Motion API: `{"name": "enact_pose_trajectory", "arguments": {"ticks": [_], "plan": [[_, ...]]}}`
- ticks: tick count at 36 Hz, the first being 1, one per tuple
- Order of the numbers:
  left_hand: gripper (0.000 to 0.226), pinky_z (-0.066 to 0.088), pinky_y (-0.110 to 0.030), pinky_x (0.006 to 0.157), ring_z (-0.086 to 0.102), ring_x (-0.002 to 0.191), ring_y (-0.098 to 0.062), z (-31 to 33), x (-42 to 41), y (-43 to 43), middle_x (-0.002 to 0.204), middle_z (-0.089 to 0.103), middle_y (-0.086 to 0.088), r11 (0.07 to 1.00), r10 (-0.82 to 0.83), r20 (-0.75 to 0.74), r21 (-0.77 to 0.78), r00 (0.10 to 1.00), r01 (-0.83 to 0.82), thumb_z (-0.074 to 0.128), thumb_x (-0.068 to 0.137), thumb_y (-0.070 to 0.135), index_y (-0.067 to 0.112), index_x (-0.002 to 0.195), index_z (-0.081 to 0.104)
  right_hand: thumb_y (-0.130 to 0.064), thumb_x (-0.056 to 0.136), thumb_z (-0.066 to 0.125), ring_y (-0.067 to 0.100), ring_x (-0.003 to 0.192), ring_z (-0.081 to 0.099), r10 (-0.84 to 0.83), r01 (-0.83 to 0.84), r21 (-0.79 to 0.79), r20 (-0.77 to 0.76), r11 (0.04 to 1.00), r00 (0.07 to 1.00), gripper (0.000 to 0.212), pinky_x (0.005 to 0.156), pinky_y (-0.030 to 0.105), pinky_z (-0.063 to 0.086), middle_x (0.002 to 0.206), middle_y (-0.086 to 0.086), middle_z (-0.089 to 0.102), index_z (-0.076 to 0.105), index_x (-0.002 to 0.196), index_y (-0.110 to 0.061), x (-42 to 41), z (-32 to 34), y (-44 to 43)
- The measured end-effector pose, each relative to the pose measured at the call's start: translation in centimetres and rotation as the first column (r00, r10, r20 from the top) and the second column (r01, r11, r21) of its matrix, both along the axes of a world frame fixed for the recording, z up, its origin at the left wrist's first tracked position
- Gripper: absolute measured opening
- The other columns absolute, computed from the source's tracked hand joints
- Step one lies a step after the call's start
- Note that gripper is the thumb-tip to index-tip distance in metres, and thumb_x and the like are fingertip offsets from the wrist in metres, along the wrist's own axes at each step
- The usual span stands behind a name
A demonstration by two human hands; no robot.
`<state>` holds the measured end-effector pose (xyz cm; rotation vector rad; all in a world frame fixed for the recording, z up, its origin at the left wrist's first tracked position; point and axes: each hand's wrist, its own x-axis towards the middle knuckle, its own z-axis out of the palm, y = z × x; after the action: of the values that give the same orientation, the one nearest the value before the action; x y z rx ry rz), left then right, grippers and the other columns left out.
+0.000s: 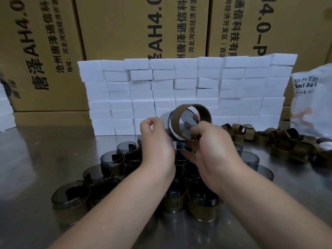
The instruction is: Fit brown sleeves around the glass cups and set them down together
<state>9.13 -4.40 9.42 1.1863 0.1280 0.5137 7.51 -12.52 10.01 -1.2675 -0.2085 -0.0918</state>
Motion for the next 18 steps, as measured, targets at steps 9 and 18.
{"name": "enact_pose_trajectory", "arguments": {"ticks": [9,18], "plan": [[0.034,0.043,-0.020,0.061,0.061,0.072,-0.011,-0.4,-1.2,-0.5,0.081,0.067,0.015,0.978,-0.012,0.149,0.207,0.989,-0.019,0.027,0.099,0.043,0.038,0.087,0.058,-0.001,0.081,0.037,0.045,0.107,0.057,-0.076,0.067,0.177,0.048,0.982,0.996,0.030,0.096,0.058,0.043,0.096,0.017,0.068,0.063,0.083,-0.016,-0.4,-0.1,-0.3],[0.096,0.008,-0.003,0.106,0.009,0.133,0.013,-1.7,-2.6,-1.6,0.151,0.013,0.021,0.764,-0.206,0.198,0.644,0.958,0.031,0.019,0.064,0.079,0.034,0.148,0.011,-0.001,0.089,0.038,0.007,0.065,0.057,-0.138,0.132,0.146,0.033,0.980,0.990,0.024,0.063,0.020,0.045,0.083,-0.003,0.054,0.040,0.098,-0.023,0.1,-0.3,-0.7]]}}
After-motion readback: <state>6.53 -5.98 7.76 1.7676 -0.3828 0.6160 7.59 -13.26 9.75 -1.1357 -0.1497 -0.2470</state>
